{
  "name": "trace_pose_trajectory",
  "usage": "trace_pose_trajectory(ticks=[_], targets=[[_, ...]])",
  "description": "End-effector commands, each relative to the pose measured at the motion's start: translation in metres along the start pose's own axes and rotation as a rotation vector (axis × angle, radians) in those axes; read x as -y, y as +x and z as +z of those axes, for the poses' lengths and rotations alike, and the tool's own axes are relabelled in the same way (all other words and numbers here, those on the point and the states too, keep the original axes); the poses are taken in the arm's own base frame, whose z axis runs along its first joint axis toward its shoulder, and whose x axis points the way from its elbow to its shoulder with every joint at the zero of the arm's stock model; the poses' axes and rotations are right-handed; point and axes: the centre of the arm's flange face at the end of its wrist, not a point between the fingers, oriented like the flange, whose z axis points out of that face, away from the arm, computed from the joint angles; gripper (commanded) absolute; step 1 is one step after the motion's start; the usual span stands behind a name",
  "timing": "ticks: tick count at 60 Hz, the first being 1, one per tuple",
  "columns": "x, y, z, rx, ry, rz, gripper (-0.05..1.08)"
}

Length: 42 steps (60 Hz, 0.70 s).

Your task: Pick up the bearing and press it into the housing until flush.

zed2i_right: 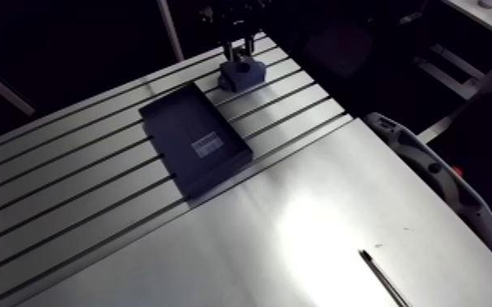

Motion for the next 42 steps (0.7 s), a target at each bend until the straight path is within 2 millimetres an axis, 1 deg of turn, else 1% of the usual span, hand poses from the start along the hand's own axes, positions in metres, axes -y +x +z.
trace_pose_trajectory(ticks=[1,17,42], targets=[[0.0,0.001,0.006,0.008,0.003,-0.001,1.01],[0.0,0.002,0.016,0.015,0.007,-0.002,1.01],[-0.002,0.003,0.018,0.014,0.005,-0.001,1.01]])
